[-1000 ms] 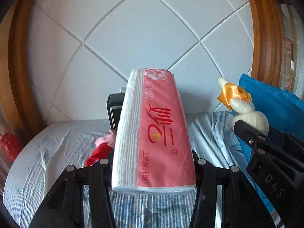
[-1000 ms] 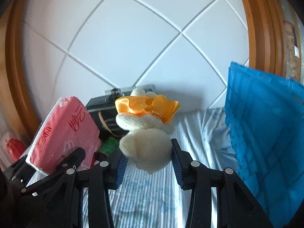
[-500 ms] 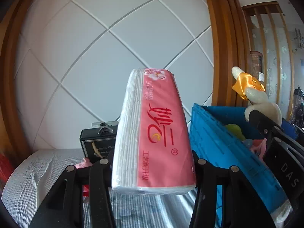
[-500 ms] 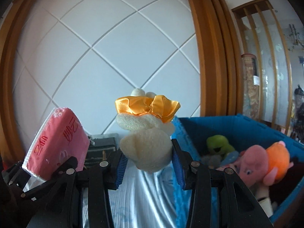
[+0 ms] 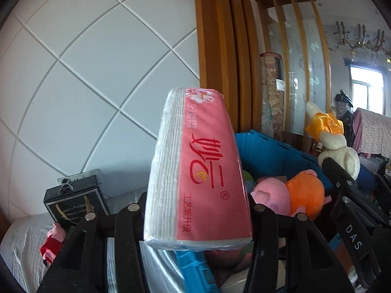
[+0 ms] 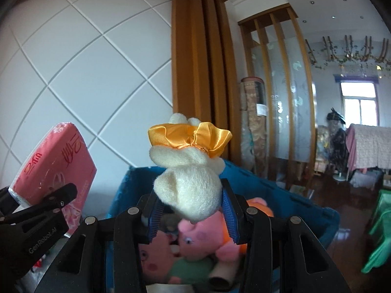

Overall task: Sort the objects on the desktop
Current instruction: 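Carry the tissue pack and white bow plush into the blue crate and release, then withdraw both grippers from the crate back toward the bed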

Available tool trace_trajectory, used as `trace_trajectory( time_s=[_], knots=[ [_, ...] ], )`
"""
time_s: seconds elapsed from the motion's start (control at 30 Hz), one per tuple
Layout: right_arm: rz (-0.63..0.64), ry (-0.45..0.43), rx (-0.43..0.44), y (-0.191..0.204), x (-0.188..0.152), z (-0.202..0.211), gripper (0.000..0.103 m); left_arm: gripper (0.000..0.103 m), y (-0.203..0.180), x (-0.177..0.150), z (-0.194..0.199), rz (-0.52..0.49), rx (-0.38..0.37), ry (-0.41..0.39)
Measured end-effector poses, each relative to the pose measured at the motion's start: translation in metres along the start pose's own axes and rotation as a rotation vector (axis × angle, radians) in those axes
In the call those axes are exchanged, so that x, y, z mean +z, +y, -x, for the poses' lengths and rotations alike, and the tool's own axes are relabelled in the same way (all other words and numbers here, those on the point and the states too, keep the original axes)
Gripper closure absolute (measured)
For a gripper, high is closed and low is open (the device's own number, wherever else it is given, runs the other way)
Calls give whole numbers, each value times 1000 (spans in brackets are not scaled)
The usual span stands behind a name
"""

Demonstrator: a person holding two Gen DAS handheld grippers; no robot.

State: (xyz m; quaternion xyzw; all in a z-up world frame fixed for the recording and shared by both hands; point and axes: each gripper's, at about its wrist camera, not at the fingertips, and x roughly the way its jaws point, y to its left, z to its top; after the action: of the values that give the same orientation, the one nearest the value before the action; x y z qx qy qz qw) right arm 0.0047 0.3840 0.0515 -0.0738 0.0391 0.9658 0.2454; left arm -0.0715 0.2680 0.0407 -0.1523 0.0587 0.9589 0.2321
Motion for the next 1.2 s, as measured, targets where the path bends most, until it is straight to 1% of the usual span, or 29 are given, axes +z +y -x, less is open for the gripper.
trace_trajectory(
  time_s=[0.13,0.27,0.43,0.57,0.63,0.67,0.7,0.73,0.77,0.8,0.83,0.87,0.9,0.93,0.97,1.13,1.2],
  knots=[
    [4,49,-47,-34,-7,-16,60,56,-40,-3,-19,-38,-56,58],
    [21,98,-70,-53,-16,-34,60,56,-73,-9,-36,-59,-102,119],
    [21,169,-84,-75,-24,-59,60,56,-90,-17,-53,-70,-116,168],
    [11,201,-83,-80,-31,-65,60,54,-92,-21,-61,-64,-117,200],
    [9,207,-81,-83,-32,-66,60,48,-93,-22,-60,-61,-115,194],
    [7,207,-80,-84,-34,-65,58,39,-91,-21,-58,-61,-110,181],
    [5,207,-81,-82,-35,-62,51,35,-90,-20,-55,-63,-93,164],
    [4,206,-88,-82,-36,-62,43,33,-89,-18,-52,-70,-76,143],
    [1,202,-99,-84,-35,-62,40,29,-88,-18,-49,-73,-66,129],
    [-10,197,-108,-86,-34,-61,30,24,-84,-17,-46,-68,-59,118],
    [-23,192,-120,-89,-33,-60,17,21,-80,-15,-44,-57,-55,109],
    [-34,185,-127,-92,-32,-58,12,18,-75,-14,-41,-45,-53,101],
    [-45,173,-124,-94,-32,-55,4,13,-70,-13,-39,-35,-49,94],
    [-54,159,-120,-95,-29,-52,0,11,-65,-12,-35,-28,-39,85],
    [-58,147,-115,-94,-27,-49,0,9,-62,-11,-34,-25,-29,77],
    [-39,91,-97,-75,-16,-34,0,5,-32,-9,-14,3,17,36],
    [-32,72,-65,-63,-13,-26,0,1,-15,-11,-4,16,46,18]
  ],
)
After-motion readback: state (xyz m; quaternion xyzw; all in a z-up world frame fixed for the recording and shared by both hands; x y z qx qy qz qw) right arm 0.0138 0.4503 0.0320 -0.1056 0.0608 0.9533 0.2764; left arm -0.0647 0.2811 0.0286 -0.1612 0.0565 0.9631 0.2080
